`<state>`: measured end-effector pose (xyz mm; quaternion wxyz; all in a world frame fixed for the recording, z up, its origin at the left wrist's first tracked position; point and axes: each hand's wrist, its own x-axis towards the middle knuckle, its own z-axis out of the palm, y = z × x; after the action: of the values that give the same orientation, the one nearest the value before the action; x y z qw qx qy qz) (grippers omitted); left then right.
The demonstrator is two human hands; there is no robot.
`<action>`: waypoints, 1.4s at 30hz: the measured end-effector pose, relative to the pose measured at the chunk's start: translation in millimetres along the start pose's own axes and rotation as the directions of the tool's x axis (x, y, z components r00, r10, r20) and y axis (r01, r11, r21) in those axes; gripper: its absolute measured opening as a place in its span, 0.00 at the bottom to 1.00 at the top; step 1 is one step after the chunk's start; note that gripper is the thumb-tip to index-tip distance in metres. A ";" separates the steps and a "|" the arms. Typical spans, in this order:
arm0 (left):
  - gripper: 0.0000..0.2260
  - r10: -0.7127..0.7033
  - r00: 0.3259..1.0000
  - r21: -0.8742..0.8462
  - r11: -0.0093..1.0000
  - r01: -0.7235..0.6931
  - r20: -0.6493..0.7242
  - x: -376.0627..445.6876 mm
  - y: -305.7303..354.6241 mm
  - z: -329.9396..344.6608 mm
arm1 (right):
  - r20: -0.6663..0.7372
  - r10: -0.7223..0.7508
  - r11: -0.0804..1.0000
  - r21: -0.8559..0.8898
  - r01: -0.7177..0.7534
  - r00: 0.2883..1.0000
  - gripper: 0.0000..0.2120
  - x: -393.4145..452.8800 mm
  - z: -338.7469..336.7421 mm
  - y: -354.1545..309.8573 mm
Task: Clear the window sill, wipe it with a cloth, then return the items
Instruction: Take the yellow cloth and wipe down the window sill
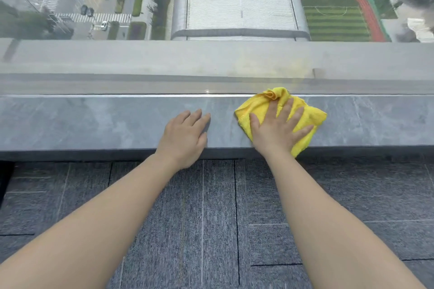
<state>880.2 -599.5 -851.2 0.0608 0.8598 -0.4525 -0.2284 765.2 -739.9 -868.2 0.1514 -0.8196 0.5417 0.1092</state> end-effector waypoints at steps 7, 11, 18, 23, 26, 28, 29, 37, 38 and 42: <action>0.27 -0.002 0.999 -0.017 1.000 0.003 0.036 -3.4 -8.4 -7.5 | 0.063 0.010 1.000 0.013 -0.010 0.998 0.33 -4.0 4.8 -37.1; 0.37 0.089 0.995 -0.046 0.995 -0.090 -0.040 9.9 -9.1 -8.4 | 0.038 -0.279 0.955 -0.092 0.281 0.960 0.31 -20.0 15.5 -23.3; 0.26 0.207 0.978 -0.017 0.978 -0.207 0.006 10.8 7.2 7.1 | 0.182 -0.303 0.921 -0.198 0.336 0.936 0.27 -34.6 5.4 29.9; 0.30 0.217 0.975 -0.028 0.976 -0.216 0.048 -0.7 24.9 16.6 | 0.230 -0.040 0.991 -0.114 0.068 0.972 0.30 -41.4 1.8 50.9; 0.26 0.209 0.977 -0.056 0.977 -0.206 0.044 -3.8 34.3 26.8 | 0.202 0.023 0.998 -0.063 -0.011 0.979 0.31 -37.9 4.6 58.8; 0.21 0.208 0.977 -0.074 0.976 -0.205 0.034 -4.8 38.8 32.0 | 0.147 0.105 0.994 -0.010 -0.105 0.984 0.32 -33.7 8.1 59.7; 0.21 0.212 0.977 -0.069 0.975 -0.211 0.019 -4.6 40.1 35.7 | 0.114 0.156 0.987 0.021 -0.159 0.981 0.32 -30.8 10.0 58.0; 0.29 0.122 0.989 -0.066 0.990 -0.128 -0.087 -10.4 51.6 41.7 | 0.045 0.229 0.966 0.116 -0.233 0.972 0.33 -8.5 11.4 24.3; 0.29 0.105 0.990 -0.069 0.991 -0.112 -0.098 -11.1 53.0 43.2 | 0.032 0.151 0.985 0.079 -0.153 0.988 0.33 -11.1 13.6 25.2; 0.28 0.046 0.988 -0.088 0.994 -0.059 -0.145 -11.5 61.6 43.1 | 0.013 -0.294 0.951 -0.100 0.294 0.956 0.30 -21.7 10.1 49.3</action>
<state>809.1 -621.8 -866.4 0.1384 0.8580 -0.4586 -0.1853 711.2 -735.7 -876.6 0.1241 -0.8978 0.4075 0.1117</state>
